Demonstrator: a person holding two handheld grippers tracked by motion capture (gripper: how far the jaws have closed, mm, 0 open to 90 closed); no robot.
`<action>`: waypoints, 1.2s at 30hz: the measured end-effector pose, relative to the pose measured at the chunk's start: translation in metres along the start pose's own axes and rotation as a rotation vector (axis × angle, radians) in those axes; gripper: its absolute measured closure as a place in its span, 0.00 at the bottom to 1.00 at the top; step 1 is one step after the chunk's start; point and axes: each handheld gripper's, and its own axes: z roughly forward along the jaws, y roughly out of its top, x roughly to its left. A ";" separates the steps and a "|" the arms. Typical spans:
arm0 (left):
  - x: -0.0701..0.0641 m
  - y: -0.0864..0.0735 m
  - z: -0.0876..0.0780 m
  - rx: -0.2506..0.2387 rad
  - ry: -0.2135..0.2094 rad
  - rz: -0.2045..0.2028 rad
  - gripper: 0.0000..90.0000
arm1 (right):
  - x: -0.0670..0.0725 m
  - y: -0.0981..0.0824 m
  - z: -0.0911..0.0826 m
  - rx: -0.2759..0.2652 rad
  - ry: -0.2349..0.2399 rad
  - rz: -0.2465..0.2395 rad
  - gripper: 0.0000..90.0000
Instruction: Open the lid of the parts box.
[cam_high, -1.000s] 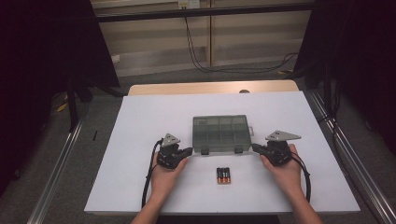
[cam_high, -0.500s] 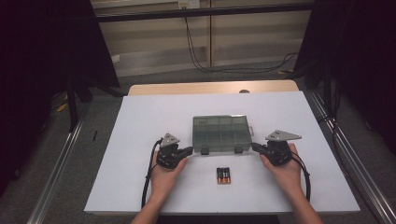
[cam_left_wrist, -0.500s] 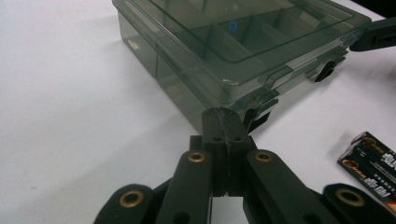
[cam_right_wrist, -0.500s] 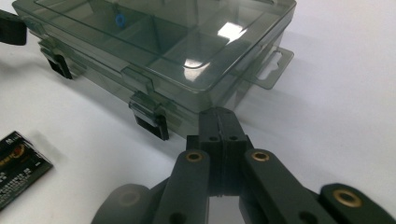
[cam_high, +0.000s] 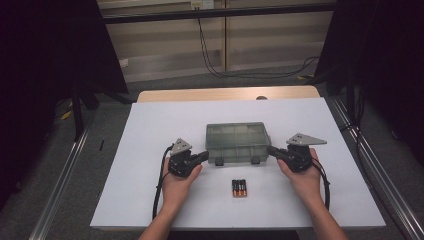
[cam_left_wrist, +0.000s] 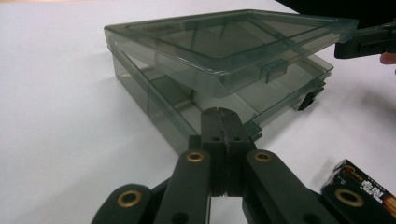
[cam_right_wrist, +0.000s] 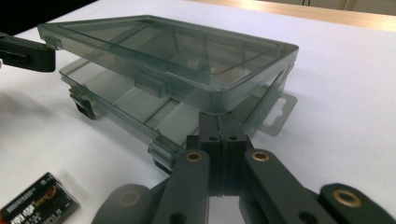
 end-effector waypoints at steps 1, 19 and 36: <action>0.000 0.002 0.000 -0.001 0.007 0.001 1.00 | 0.000 0.002 0.000 -0.004 0.002 -0.001 1.00; 0.003 0.032 0.007 -0.071 0.045 0.030 0.98 | 0.000 0.032 0.004 -0.063 -0.009 -0.033 1.00; 0.019 0.048 0.002 -0.127 0.039 0.025 0.74 | -0.004 0.061 0.020 -0.092 -0.016 -0.026 1.00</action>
